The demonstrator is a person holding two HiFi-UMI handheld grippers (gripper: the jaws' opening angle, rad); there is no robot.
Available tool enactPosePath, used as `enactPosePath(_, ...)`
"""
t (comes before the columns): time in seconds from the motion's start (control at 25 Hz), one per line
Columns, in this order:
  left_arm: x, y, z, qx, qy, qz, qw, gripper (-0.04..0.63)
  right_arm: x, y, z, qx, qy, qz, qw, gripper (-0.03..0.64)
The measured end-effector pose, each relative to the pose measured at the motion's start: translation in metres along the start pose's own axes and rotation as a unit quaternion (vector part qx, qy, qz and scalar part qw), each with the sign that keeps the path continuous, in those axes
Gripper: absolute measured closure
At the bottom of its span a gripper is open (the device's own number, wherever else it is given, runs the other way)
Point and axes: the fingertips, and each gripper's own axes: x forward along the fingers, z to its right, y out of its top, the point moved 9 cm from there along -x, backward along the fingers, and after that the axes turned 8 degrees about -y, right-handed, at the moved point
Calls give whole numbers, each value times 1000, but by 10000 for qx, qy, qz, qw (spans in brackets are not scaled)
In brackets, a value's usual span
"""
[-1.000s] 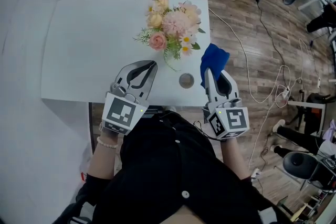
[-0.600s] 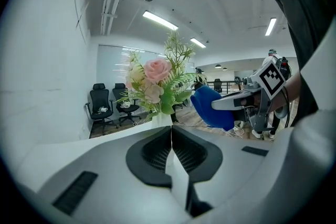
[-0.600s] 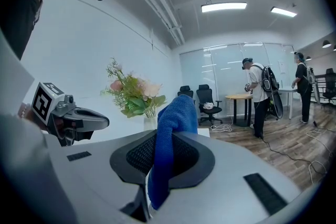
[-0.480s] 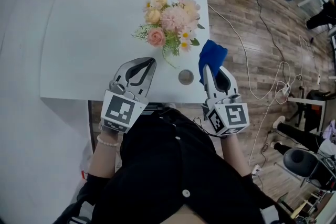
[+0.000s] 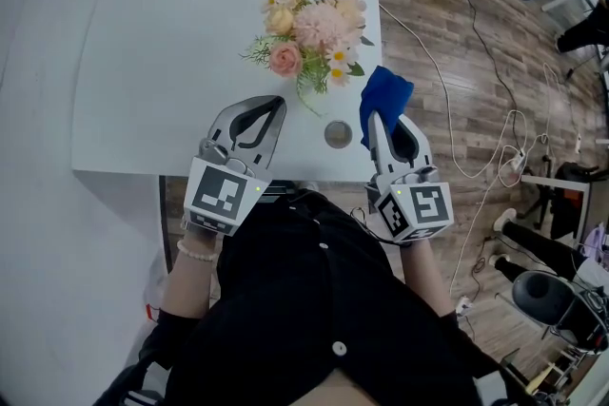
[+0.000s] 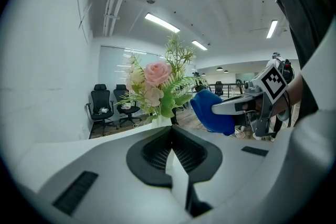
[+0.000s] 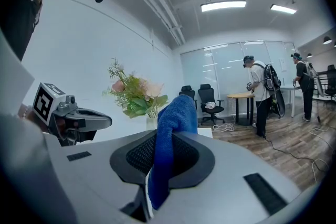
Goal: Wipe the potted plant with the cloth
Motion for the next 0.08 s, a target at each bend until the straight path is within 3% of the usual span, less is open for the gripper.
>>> enactPosePath(0.08,-1,1,1,-11,15,5,10000,580,-1,0,0,-6,5,-14,10000,540)
